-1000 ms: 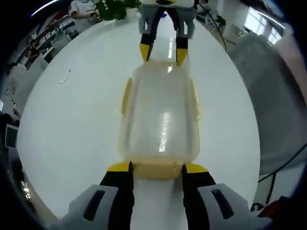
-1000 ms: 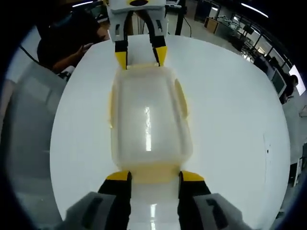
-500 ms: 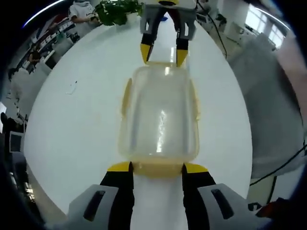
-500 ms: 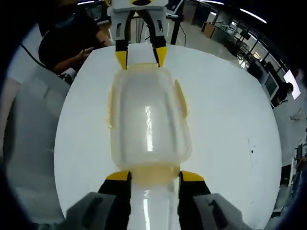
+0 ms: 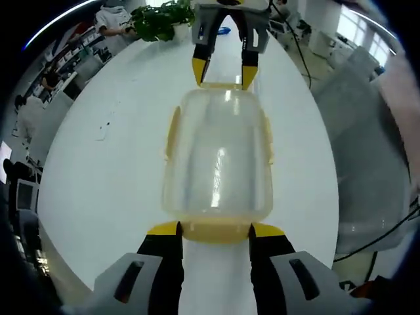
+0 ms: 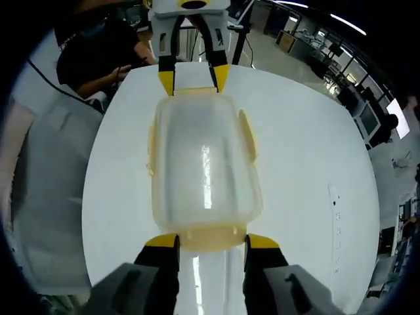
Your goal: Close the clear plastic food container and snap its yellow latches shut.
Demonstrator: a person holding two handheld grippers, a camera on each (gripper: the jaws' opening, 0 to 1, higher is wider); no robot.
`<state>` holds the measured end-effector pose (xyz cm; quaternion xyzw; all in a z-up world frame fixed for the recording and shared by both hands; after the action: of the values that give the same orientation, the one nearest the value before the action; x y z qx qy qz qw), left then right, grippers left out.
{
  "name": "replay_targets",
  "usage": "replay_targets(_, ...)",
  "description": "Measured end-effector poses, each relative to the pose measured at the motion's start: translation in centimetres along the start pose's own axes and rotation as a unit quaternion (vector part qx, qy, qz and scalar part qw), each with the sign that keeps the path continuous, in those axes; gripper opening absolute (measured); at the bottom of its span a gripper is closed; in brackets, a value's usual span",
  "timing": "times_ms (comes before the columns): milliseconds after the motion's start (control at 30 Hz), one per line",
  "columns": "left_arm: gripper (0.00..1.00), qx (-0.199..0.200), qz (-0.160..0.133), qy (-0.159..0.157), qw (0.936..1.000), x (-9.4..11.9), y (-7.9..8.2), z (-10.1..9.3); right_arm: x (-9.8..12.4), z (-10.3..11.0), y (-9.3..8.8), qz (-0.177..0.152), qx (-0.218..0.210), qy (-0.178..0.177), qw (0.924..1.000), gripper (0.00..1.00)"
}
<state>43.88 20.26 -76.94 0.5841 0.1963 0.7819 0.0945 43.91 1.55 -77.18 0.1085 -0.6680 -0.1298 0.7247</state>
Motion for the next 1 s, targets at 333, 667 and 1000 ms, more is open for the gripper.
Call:
replay_targets(333,0.36,-0.003,-0.006,-0.001,1.0000,-0.1,2.0,-0.5,1.2,0.4,-1.8,0.010,-0.003,-0.002,0.9999,0.35)
replay_targets(667,0.36,-0.010,-0.016,-0.011,0.9998,-1.2,5.0,-1.1,2.5,0.8,-4.7,0.025,-0.012,-0.006,0.9996,0.35)
replay_targets(1000,0.36,-0.028,-0.026,-0.014,0.9992,-2.0,8.7,-1.5,3.9,1.1,-8.1,0.038,-0.030,-0.014,0.9987,0.35)
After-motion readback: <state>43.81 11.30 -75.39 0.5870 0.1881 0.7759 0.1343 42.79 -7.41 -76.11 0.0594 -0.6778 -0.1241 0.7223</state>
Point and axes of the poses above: the point that each gripper's makers call its tool centre point, and the gripper's own axes: x roughly backward along the fingers, z roughly to its left, y roughly out of its top, the point moved 3 cm from there along x, roughly backward along the fingers, and after that the axes turned 11 degrees about y, right-handed, at the moved point
